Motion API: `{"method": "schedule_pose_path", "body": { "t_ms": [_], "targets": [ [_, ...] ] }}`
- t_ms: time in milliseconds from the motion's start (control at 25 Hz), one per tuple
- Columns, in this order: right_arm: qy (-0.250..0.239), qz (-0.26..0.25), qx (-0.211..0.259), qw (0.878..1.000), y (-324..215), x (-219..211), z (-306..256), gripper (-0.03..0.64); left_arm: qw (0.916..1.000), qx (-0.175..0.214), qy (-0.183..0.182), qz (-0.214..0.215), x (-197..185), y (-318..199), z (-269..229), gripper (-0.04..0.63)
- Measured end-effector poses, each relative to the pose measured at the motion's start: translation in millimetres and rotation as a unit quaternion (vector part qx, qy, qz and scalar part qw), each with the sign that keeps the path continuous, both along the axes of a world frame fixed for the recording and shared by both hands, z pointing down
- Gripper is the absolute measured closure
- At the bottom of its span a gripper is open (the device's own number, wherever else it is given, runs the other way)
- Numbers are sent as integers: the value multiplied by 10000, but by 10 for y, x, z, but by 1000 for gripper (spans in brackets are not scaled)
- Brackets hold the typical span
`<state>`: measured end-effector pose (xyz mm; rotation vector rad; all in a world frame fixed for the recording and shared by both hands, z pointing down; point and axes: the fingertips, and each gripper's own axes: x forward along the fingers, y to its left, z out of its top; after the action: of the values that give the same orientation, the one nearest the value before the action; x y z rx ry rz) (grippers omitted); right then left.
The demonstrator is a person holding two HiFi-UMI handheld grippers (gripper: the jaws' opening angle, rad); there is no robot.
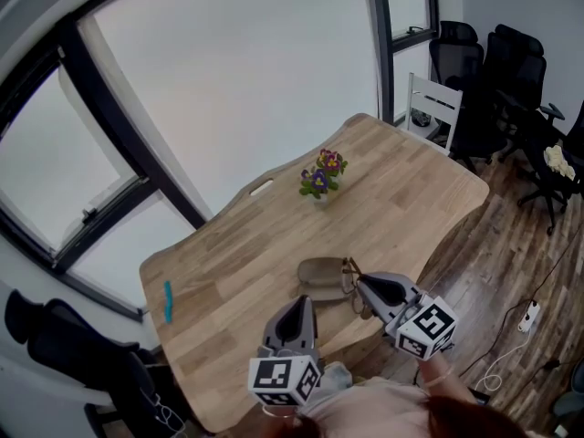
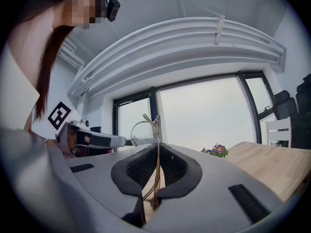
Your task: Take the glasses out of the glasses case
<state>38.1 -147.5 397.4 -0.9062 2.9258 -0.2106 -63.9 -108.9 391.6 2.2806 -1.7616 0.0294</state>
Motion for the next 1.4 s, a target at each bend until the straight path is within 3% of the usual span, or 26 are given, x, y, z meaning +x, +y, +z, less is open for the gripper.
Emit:
{"method": "schedule_pose_path", "body": {
  "t_ms": [1400],
  "targets": [
    [-165,217,272,9993,216,306,-150,604,10000,46,-18,-74,238,241,-29,594]
  ]
}}
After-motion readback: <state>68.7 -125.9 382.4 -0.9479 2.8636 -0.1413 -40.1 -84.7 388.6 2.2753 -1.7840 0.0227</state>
